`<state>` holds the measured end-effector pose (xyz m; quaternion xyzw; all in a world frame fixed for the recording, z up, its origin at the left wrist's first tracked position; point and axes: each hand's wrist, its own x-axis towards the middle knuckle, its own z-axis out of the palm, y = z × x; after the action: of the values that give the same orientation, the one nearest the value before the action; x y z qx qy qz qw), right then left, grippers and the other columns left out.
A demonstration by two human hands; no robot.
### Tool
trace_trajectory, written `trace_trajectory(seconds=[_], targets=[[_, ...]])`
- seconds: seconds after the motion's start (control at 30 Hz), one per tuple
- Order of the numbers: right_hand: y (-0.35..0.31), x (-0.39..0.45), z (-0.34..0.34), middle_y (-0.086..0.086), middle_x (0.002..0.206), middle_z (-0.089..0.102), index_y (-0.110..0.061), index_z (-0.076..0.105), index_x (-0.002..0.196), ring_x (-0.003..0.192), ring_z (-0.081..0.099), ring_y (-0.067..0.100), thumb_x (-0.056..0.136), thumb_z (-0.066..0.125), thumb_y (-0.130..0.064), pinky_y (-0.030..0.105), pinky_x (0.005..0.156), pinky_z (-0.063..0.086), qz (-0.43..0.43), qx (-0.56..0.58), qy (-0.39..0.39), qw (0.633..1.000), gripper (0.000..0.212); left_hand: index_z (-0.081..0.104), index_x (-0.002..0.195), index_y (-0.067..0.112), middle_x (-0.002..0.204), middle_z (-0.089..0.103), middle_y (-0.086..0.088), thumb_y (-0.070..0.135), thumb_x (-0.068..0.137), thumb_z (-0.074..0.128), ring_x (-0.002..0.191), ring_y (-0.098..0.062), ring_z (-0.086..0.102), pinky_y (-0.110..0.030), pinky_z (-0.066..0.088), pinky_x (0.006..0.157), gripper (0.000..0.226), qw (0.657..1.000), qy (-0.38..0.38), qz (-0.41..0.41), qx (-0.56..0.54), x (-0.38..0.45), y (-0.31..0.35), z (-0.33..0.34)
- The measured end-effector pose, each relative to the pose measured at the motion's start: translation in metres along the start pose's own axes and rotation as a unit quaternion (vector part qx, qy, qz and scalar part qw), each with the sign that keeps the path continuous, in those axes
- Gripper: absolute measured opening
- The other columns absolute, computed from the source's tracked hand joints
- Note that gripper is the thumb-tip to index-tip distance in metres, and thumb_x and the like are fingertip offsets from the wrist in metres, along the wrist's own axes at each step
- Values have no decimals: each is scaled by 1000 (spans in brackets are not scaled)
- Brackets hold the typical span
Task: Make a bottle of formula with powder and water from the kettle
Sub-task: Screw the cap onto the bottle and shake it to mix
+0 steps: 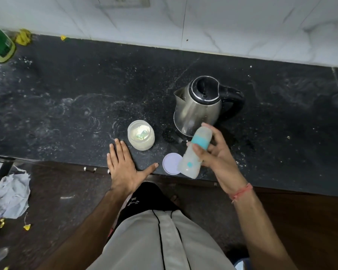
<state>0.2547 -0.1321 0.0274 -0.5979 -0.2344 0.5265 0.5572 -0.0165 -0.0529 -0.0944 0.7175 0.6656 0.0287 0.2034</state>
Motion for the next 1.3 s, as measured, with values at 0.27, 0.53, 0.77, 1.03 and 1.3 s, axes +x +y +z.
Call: trace_trajectory(seconds=[0.27, 0.53, 0.77, 1.03, 1.3], targets=[[-12, -3, -20, 21, 130, 76, -33, 53, 153, 124, 75, 35, 90, 83, -17, 54, 97, 64, 9, -58, -70, 996, 71, -11, 178, 7, 188, -18, -10, 121, 58, 36, 173, -29, -22, -53, -11, 140, 172, 1000, -23, -2, -4, 2, -1, 0], [-19, 0, -14, 27, 136, 72, -25, 45, 160, 125, 72, 39, 95, 78, -18, 57, 104, 61, -35, 45, -26, 998, 73, -20, 176, 10, 185, -30, -7, 125, 41, 45, 170, -27, -33, -51, -18, 138, 189, 997, -69, 6, -18, 4, -5, -6], [-20, -4, -11, 36, 137, 66, -22, 45, 161, 125, 69, 48, 89, 88, -23, 60, 105, 59, -28, 47, -99, 994, 84, -24, 175, 11, 183, -33, -7, 126, 35, 42, 168, -28, -36, -52, -19, 137, 193, 996, -91, 9, -18, 6, -6, -10], [-7, -8, -7, 33, 135, 69, -23, 48, 159, 121, 73, 42, 89, 82, -21, 52, 99, 63, -7, 71, -82, 994, 78, -20, 176, 10, 185, -29, -9, 126, 37, 44, 170, -30, -31, -53, -16, 138, 192, 997, -82, 8, -11, 4, -5, -9], [7, 0, -1, 24, 134, 74, -22, 55, 153, 122, 74, 36, 91, 80, -15, 49, 98, 65, 11, 95, -4, 995, 67, -25, 174, 11, 183, -34, -9, 126, 35, 43, 170, -30, -33, -54, -16, 138, 193, 996, -95, -1, -3, 5, -1, -13]])
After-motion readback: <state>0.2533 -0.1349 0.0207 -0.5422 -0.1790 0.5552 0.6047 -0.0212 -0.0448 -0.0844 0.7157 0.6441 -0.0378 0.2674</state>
